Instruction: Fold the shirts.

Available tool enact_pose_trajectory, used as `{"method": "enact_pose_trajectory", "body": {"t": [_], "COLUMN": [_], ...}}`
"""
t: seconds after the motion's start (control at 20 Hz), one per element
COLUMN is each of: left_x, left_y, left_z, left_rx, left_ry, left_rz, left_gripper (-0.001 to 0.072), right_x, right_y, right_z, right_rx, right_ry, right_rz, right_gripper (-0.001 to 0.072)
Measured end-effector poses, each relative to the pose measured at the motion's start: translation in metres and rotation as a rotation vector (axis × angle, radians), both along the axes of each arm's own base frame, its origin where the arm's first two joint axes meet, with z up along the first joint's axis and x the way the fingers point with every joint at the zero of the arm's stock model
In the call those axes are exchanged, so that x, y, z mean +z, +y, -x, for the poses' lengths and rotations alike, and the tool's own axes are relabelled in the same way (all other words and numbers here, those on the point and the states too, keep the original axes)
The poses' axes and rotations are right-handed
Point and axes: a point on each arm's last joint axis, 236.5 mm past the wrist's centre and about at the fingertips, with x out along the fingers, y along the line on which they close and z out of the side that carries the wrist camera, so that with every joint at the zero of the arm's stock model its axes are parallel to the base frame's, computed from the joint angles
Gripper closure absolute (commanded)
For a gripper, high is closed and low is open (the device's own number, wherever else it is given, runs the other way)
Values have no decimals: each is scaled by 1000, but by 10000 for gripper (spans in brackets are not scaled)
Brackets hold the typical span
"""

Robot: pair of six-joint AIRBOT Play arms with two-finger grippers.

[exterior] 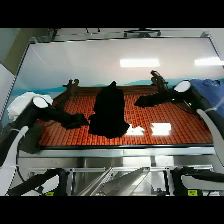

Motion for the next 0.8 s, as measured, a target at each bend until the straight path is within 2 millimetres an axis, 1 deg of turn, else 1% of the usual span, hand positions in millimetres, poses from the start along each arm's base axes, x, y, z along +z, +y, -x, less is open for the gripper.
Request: {"method": "enact_pose_trajectory", "body": {"t": [0.1, 0.2, 0.3, 0.4, 0.45, 0.5, 0.55, 0.6, 0.65, 0.7, 0.75, 0.8], "left_x": [-25, -45, -54, -59, -61, -63, -66, -68, -69, -69, -69, -67], "left_y": [-9, -14, -20, -22, -21, -20, -18, -18, -20, -22, -25, -30], "left_z": [17, 24, 25, 20, 16, 9, 3, -1, -4, -7, -10, -11], "left_rx": [20, 44, 69, 88, 93, 100, 100, 98, 92, 85, 75, 55], "left_ry": [-5, -33, -60, -94, -113, -131, -150, -151, -147, -141, -139, -132], "left_rz": [11, -1, 2, -8, -17, -25, -40, -46, -42, -34, -22, -5], "left_gripper": [14, 14, 15, 16, 81, 244, 322, 324, 428, 636, 698, 699], "right_x": [-22, -40, -51, -57, -59, -61, -63, -66, -68, -69, -70, -70], "right_y": [22, 42, 59, 71, 76, 81, 86, 89, 92, 95, 97, 99], "right_z": [-7, -12, -14, -15, -14, -13, -13, -13, -13, -12, -13, -13], "right_rx": [77, 135, 179, 209, 222, 232, 238, 241, 243, 242, 240, 240], "right_ry": [22, 36, 42, 39, 38, 37, 31, 27, 25, 26, 25, 26], "right_rz": [8, 14, 15, 17, 17, 18, 20, 22, 23, 20, 16, 12], "right_gripper": [248, 248, 248, 248, 248, 251, 264, 375, 501, 602, 690, 691]}}
